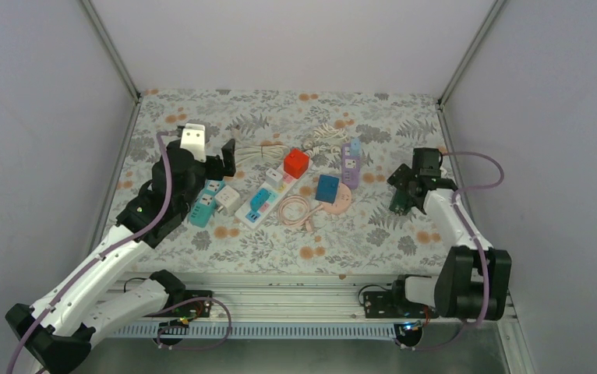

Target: Insert the plug

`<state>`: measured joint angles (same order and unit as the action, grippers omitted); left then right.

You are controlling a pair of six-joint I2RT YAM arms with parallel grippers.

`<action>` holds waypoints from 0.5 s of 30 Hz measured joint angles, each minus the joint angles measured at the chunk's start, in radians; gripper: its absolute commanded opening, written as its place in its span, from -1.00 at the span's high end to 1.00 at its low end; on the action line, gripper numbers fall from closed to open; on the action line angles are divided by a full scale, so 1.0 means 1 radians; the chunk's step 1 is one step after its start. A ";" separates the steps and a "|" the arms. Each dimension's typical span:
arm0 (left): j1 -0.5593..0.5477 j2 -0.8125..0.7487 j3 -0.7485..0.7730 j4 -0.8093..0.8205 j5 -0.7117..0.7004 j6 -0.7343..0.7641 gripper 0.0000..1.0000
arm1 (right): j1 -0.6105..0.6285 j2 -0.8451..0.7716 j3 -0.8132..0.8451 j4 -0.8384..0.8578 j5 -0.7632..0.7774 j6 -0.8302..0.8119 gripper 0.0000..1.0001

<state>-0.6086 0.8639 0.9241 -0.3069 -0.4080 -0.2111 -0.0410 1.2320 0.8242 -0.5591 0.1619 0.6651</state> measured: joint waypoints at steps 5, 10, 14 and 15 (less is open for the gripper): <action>0.000 0.000 0.000 0.006 0.017 -0.012 -1.00 | -0.014 0.103 -0.039 0.009 -0.004 -0.006 -0.85; 0.000 0.000 -0.003 0.014 0.026 -0.019 -1.00 | -0.015 0.159 -0.048 0.037 -0.027 -0.026 -0.48; 0.000 0.000 -0.014 0.021 0.029 -0.030 -1.00 | -0.015 0.173 -0.065 0.068 -0.051 -0.038 -0.52; 0.000 0.002 -0.016 0.023 0.029 -0.033 -1.00 | -0.015 0.175 -0.068 0.073 -0.054 -0.042 -0.53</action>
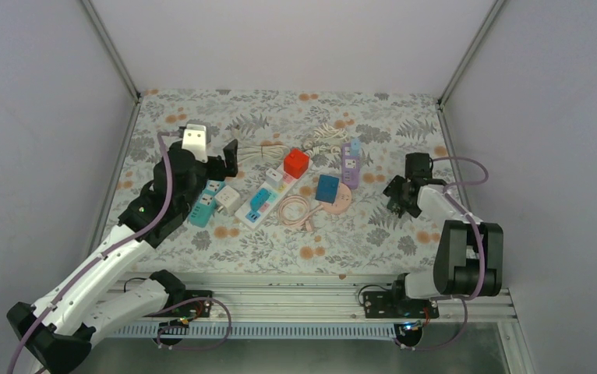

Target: Insert the plug

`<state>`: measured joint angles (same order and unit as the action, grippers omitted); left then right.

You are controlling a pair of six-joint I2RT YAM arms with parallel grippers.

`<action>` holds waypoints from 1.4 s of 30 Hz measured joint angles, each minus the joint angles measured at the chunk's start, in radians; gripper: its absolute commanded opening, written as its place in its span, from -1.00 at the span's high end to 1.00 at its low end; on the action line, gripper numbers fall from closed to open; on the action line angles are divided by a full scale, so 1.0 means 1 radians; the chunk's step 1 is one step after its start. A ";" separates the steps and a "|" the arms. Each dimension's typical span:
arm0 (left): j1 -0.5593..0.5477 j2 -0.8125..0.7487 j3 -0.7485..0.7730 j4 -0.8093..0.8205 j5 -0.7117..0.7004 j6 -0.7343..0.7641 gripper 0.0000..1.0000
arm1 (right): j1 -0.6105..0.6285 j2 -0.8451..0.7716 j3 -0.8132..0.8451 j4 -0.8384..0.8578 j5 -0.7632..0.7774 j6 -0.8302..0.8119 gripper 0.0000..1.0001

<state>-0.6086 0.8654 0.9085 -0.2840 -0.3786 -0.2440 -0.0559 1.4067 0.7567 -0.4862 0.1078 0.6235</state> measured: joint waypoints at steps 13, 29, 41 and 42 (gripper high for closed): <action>0.000 0.012 -0.003 0.020 0.046 -0.011 -1.00 | 0.000 0.025 -0.002 0.054 -0.103 -0.039 -0.12; -0.163 0.236 -0.019 0.256 0.169 -0.020 -1.00 | 0.092 -0.336 -0.104 0.484 -0.702 0.436 -0.22; -0.266 0.548 -0.060 0.738 0.350 0.022 -1.00 | 0.186 -0.412 -0.117 0.716 -0.758 0.836 -0.24; -0.281 0.575 -0.037 0.753 0.347 0.029 -1.00 | 0.188 -0.412 -0.110 0.716 -0.758 0.847 -0.24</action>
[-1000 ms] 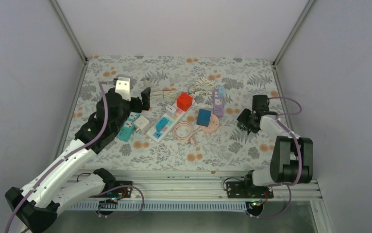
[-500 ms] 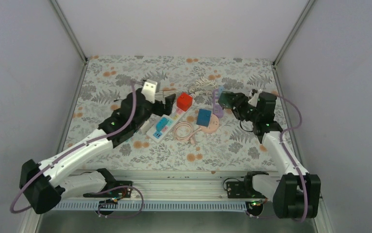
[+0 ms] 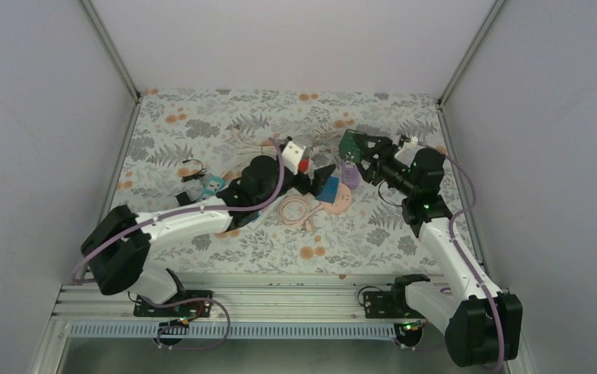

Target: Insert the plug

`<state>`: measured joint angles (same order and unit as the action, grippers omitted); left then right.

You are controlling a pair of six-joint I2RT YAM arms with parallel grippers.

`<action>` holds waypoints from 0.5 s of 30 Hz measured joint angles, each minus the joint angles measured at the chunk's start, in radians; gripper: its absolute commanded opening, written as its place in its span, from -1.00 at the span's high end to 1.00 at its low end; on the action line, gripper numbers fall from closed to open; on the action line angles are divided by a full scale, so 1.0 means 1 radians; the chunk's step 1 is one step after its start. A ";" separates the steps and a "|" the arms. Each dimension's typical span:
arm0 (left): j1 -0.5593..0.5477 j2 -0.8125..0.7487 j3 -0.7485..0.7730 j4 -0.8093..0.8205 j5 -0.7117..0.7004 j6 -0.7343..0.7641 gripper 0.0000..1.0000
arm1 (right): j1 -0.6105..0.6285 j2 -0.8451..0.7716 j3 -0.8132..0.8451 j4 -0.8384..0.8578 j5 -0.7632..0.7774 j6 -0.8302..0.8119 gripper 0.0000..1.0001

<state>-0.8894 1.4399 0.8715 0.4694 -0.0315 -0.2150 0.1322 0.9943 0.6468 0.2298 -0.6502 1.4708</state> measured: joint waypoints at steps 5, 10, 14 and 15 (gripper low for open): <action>-0.045 0.117 0.132 0.076 -0.005 0.029 -1.00 | 0.018 -0.003 0.026 0.024 0.000 0.061 -0.26; -0.058 0.184 0.194 0.138 -0.011 0.051 -1.00 | 0.018 0.000 0.027 0.064 -0.034 0.111 -0.27; -0.069 0.230 0.240 0.141 -0.022 0.069 -1.00 | 0.017 0.000 0.028 0.064 -0.038 0.116 -0.28; -0.076 0.246 0.263 0.135 -0.034 0.073 -1.00 | 0.017 0.000 0.028 0.061 -0.038 0.116 -0.28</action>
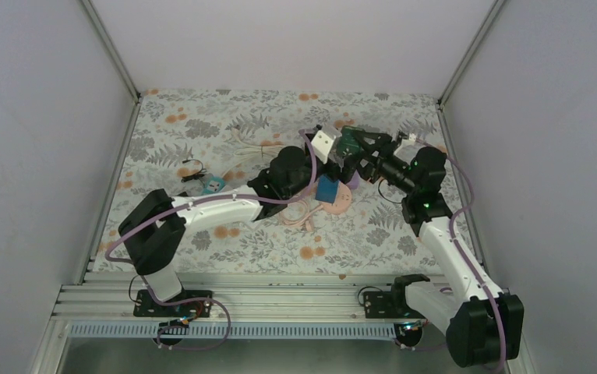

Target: Insert the plug

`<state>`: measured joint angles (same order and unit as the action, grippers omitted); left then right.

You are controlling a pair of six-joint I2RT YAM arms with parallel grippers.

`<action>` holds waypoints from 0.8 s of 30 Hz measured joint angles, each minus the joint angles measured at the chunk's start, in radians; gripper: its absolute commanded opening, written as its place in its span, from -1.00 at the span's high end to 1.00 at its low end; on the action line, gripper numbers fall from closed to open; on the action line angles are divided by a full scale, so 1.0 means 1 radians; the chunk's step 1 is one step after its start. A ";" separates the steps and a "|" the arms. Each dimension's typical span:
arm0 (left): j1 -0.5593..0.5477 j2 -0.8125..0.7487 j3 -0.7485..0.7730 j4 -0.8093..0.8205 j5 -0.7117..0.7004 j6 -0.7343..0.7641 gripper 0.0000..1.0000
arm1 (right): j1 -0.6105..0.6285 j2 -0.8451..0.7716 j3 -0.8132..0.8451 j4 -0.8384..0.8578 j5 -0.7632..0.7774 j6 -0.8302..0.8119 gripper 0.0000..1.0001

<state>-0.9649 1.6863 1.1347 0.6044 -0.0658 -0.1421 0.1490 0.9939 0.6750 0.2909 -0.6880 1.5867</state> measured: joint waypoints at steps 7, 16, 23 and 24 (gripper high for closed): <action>-0.021 0.067 0.105 -0.042 -0.069 0.003 -0.83 | 0.002 -0.003 0.017 -0.035 -0.011 -0.011 -0.27; -0.037 0.084 0.131 -0.084 -0.100 -0.010 -0.17 | 0.002 -0.011 0.019 -0.068 -0.007 -0.026 -0.32; -0.035 0.047 0.085 -0.091 -0.085 0.040 -0.01 | 0.007 -0.021 0.036 -0.127 -0.003 -0.068 -1.00; -0.032 0.038 0.074 -0.092 -0.071 0.061 0.00 | 0.007 -0.021 0.045 -0.138 -0.002 -0.090 -1.00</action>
<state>-0.9966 1.7245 1.2083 0.5125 -0.1364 -0.0811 0.1562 0.9730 0.7197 0.1532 -0.6899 1.4971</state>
